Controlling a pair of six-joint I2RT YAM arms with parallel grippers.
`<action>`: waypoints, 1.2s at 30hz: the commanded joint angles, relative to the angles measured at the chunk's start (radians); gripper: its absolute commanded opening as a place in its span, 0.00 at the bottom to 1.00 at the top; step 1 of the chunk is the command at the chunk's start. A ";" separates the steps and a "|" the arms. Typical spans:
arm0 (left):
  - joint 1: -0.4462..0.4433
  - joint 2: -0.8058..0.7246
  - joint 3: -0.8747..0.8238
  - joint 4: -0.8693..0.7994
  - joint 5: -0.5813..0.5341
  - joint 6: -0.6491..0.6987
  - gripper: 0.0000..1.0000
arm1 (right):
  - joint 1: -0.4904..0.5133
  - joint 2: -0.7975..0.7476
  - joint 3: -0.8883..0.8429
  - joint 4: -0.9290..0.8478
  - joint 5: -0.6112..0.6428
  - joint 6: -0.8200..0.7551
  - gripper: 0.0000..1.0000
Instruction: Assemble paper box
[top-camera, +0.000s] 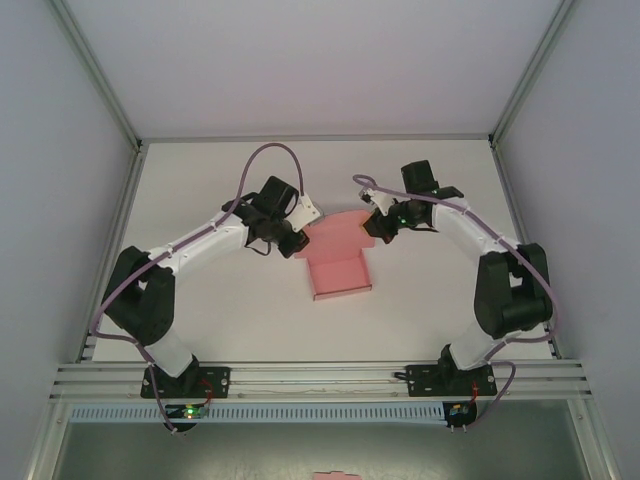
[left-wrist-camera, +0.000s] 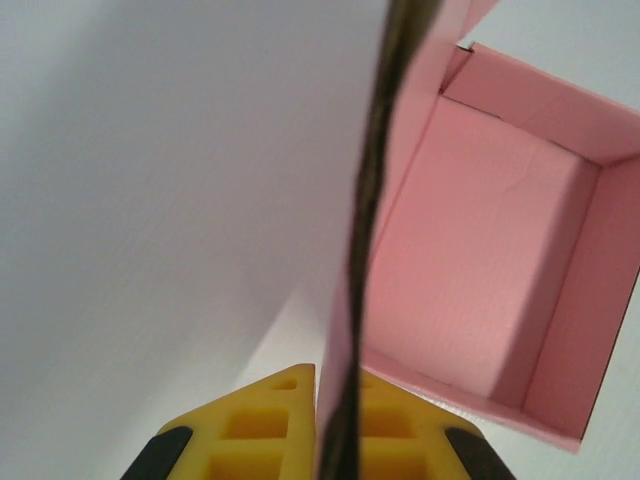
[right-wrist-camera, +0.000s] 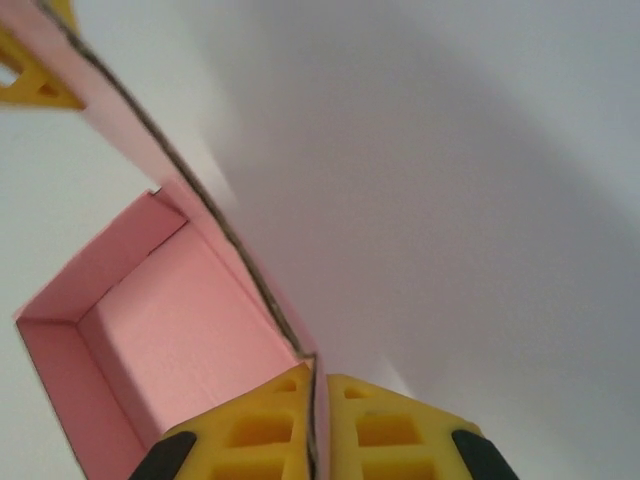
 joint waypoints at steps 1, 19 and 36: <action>-0.048 -0.024 0.030 0.069 -0.206 -0.181 0.00 | 0.050 -0.120 -0.089 0.224 0.232 0.300 0.00; -0.174 0.168 0.155 0.362 -0.674 -0.946 0.00 | 0.500 -0.173 -0.486 1.100 1.130 1.082 0.00; -0.221 0.090 -0.094 0.498 -0.644 -1.036 0.00 | 0.594 -0.038 -0.490 1.270 1.298 1.334 0.00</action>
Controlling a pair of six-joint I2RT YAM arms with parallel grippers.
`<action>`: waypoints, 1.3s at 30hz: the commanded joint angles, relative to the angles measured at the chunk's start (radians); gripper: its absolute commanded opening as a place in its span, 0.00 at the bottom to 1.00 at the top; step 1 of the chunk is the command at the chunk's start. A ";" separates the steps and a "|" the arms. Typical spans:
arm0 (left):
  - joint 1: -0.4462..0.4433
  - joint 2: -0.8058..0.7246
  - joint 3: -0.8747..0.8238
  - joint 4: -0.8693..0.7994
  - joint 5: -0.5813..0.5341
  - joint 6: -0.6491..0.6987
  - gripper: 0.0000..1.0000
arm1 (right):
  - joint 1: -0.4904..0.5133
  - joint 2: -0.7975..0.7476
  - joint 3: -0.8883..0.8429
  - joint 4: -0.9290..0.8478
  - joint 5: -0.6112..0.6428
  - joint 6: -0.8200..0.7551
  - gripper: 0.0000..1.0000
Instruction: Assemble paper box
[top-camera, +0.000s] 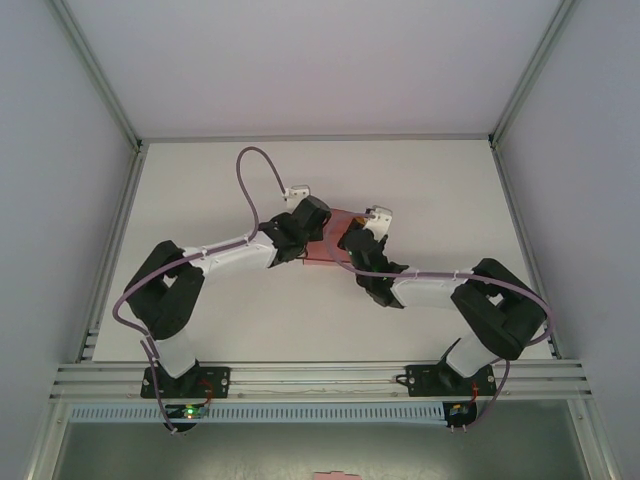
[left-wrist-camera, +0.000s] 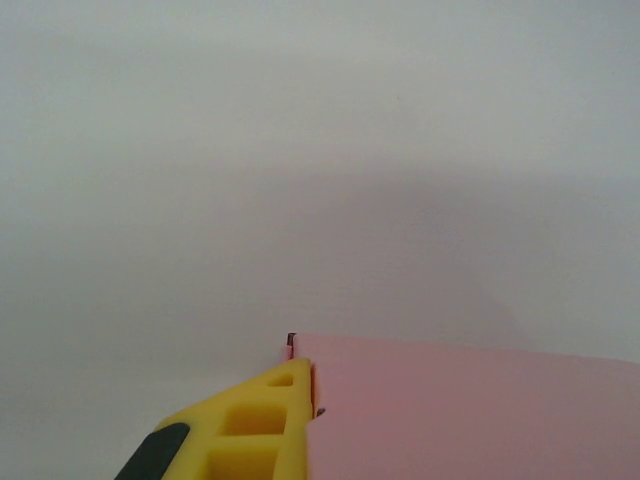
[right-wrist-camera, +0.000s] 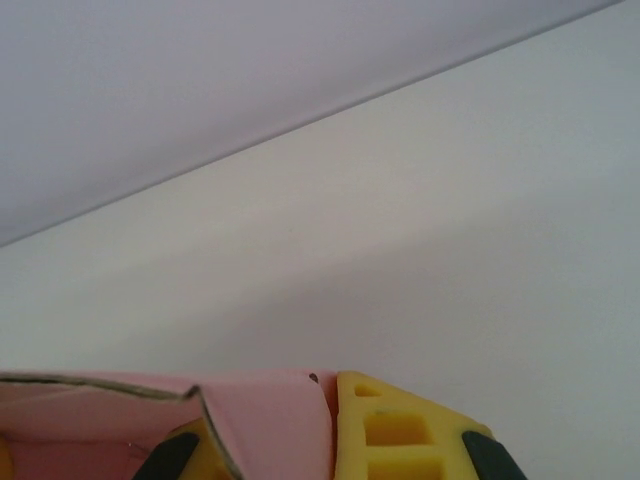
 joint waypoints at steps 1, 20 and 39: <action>-0.040 -0.015 -0.026 0.097 0.068 -0.101 0.00 | 0.048 0.015 0.032 0.118 -0.025 0.117 0.00; -0.155 -0.097 -0.292 0.073 -0.092 -0.026 0.00 | 0.096 -0.029 -0.302 0.310 -0.065 -0.009 0.01; -0.196 -0.350 -0.346 -0.024 0.084 0.043 0.94 | 0.152 -0.093 -0.384 0.211 0.054 -0.173 0.00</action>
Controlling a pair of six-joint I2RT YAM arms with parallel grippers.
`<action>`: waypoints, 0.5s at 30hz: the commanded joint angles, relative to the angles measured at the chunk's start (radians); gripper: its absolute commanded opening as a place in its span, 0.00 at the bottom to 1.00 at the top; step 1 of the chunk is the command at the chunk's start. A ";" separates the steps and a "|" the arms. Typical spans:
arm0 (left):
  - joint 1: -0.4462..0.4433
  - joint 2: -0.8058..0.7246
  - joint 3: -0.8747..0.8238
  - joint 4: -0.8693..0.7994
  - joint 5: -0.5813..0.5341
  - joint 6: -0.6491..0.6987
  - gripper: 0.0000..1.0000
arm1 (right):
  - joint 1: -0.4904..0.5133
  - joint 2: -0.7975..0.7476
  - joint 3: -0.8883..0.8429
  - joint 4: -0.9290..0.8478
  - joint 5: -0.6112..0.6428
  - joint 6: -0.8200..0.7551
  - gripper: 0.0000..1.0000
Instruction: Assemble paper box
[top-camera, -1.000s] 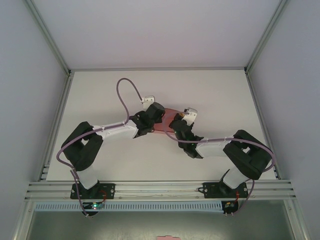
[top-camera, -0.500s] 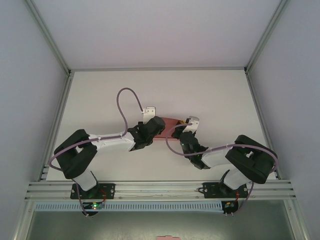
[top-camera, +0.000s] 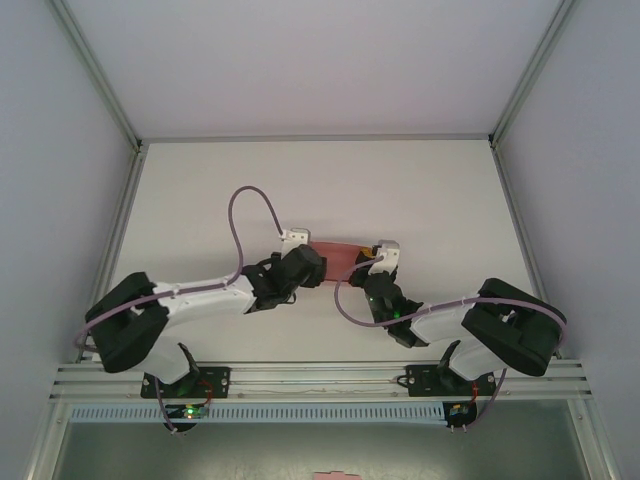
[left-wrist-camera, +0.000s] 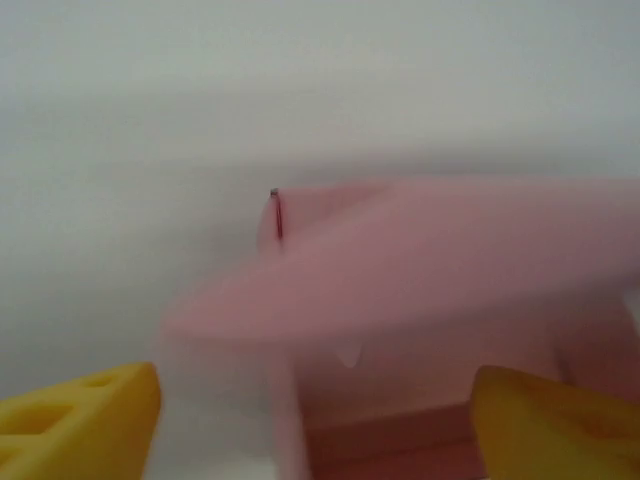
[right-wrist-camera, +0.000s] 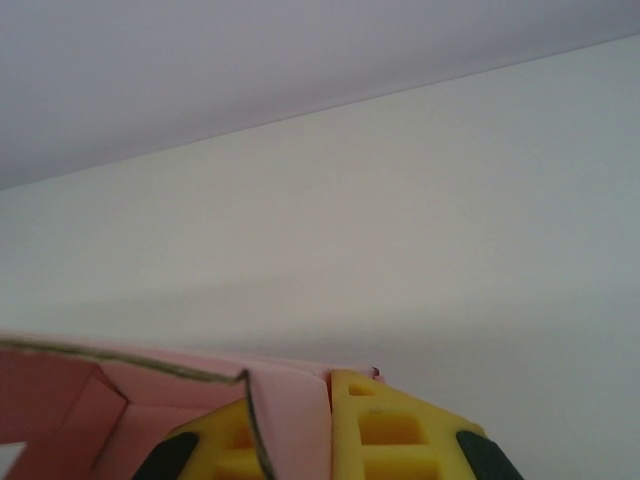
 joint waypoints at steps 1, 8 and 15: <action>-0.014 -0.086 0.019 -0.105 0.073 0.031 1.00 | 0.015 0.031 -0.022 -0.130 0.010 0.005 0.00; -0.016 -0.347 -0.005 -0.186 0.138 0.003 1.00 | 0.028 0.067 -0.028 -0.116 0.018 0.003 0.00; 0.200 -0.280 0.091 -0.270 0.210 -0.067 1.00 | 0.055 0.077 -0.033 -0.091 0.016 -0.076 0.00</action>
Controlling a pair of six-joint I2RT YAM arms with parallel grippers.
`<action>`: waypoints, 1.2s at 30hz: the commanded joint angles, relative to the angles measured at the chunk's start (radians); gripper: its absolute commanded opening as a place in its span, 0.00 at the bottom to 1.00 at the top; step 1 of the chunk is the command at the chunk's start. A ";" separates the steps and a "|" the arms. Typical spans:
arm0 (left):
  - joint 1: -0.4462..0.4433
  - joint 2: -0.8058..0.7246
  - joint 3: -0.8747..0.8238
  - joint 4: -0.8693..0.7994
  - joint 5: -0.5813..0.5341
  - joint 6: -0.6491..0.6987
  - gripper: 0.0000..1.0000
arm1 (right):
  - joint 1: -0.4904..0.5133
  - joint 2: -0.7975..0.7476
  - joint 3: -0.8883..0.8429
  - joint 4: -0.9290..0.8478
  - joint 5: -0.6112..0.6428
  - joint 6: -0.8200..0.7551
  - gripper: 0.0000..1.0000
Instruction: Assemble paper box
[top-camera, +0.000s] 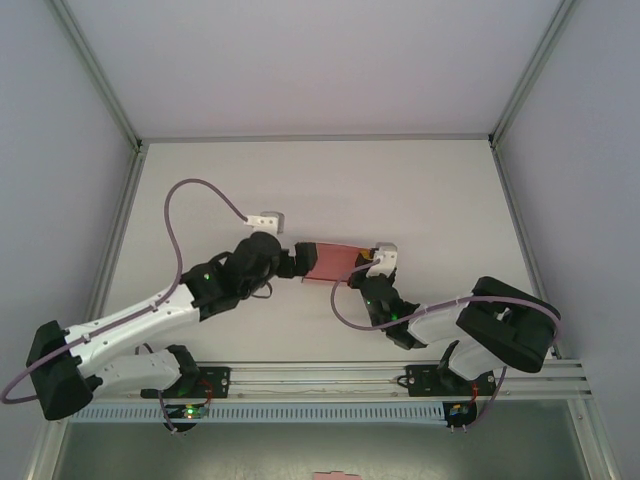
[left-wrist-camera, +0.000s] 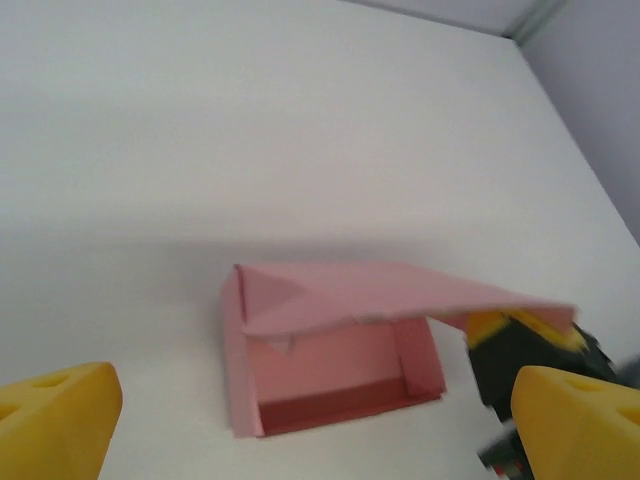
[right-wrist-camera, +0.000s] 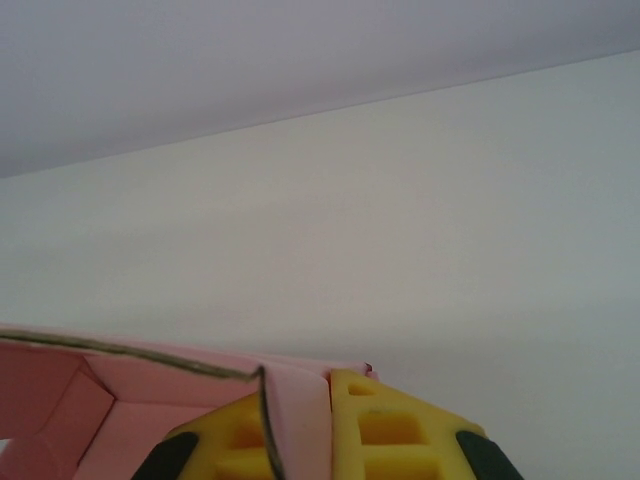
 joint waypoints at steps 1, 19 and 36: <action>0.135 0.107 0.048 -0.047 0.126 -0.049 1.00 | 0.018 0.048 -0.034 -0.115 -0.031 -0.048 0.00; 0.222 0.475 -0.018 0.250 0.390 -0.103 0.82 | 0.082 0.072 -0.079 -0.038 -0.130 -0.158 0.19; 0.222 0.599 -0.046 0.282 0.350 -0.081 0.39 | -0.003 -1.021 -0.113 -0.951 -0.426 -0.115 0.98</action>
